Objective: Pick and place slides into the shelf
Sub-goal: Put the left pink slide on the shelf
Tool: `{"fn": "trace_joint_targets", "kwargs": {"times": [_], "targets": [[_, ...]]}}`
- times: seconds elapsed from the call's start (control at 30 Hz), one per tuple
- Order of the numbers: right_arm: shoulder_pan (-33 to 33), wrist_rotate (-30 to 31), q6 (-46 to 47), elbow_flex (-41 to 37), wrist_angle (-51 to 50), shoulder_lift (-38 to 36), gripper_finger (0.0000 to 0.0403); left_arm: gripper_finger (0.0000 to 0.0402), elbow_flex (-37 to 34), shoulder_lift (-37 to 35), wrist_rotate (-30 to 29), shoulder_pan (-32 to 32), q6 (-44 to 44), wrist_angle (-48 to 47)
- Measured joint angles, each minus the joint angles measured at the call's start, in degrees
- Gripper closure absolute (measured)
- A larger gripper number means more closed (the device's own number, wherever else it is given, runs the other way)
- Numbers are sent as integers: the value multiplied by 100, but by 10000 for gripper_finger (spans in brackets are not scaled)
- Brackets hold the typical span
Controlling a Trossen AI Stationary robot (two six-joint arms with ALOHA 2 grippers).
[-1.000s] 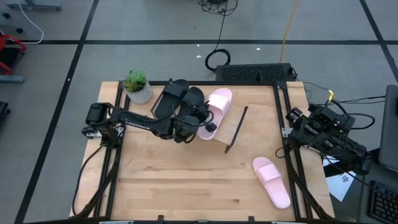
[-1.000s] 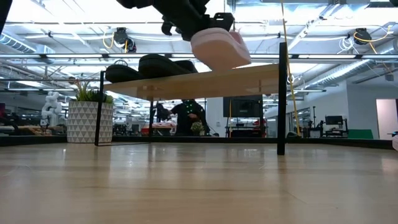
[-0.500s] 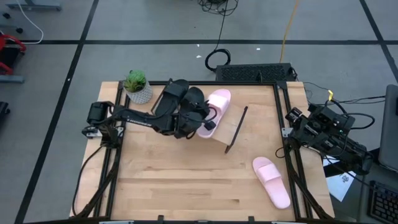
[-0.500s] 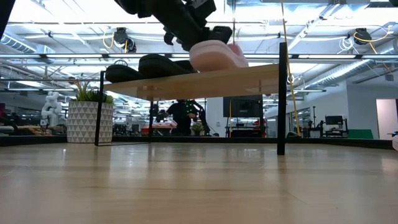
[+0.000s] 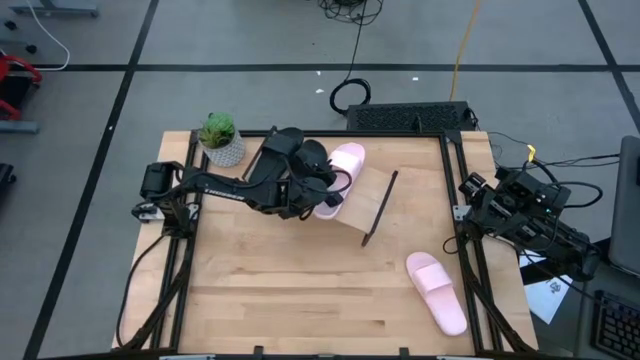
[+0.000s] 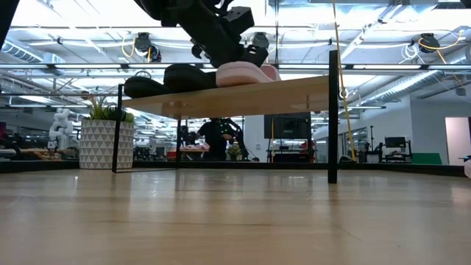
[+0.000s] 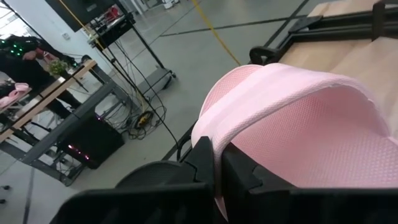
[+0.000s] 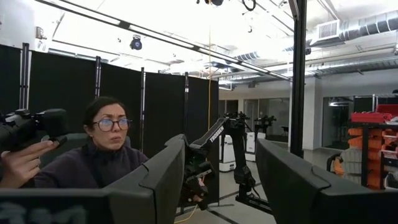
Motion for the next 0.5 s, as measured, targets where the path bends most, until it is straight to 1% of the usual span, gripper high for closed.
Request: {"fn": "trace_joint_targets", "kwargs": {"times": [0.5], "targets": [[-1,0,-20,0,-4,0,216,401,0,0,20,20,341,-2]]}}
